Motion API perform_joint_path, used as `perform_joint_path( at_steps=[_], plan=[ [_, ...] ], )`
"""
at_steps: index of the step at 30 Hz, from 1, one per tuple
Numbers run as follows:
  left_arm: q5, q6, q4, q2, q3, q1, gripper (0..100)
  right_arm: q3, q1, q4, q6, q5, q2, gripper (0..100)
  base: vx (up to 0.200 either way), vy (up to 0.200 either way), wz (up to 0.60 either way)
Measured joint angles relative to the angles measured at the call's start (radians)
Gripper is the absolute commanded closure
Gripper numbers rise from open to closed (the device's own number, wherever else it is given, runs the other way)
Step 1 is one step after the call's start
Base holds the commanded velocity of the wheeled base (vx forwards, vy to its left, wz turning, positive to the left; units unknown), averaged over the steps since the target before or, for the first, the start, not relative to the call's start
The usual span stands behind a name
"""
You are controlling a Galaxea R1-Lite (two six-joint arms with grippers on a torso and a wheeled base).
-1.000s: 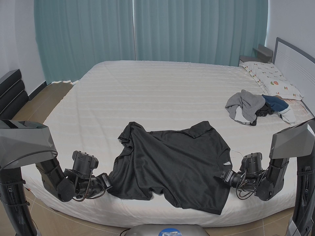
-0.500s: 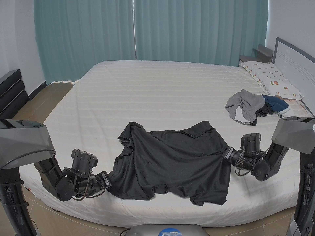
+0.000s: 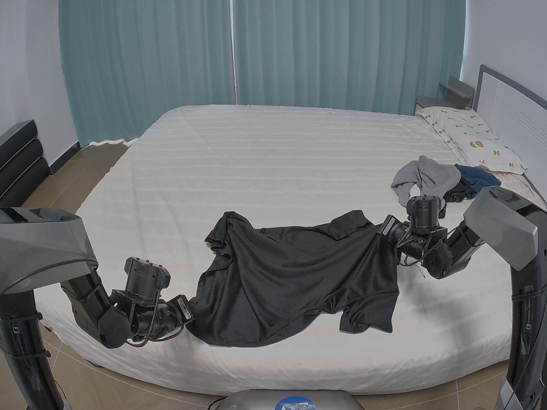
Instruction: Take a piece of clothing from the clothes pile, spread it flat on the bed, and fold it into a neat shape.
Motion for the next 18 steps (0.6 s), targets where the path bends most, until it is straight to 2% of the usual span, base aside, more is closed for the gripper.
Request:
perform_joint_path(
  at_steps=[1, 5, 10, 18],
  plan=[
    [0.0, 0.0, 0.0, 0.001, 0.0, 0.0, 100, -0.014, 0.001, 0.001, -0.01, -0.006, 0.017, 0, 0.0, 0.0, 0.0],
    [-0.001, -0.001, -0.001, 0.003, -0.002, 0.0, 100, -0.041, 0.001, -0.01, -0.037, -0.02, 0.072, 0, 0.0, 0.0, 0.0],
    [-0.001, -0.002, -0.002, 0.005, -0.004, 0.0, 100, 0.004, -0.009, -0.032, -0.049, -0.003, 0.087, 0, 0.0, 0.0, 0.0],
    [-0.004, -0.003, -0.001, 0.005, -0.004, 0.0, 100, 0.222, -0.052, -0.048, -0.048, 0.153, -0.04, 0, 0.0, 0.0, 0.0]
  ],
)
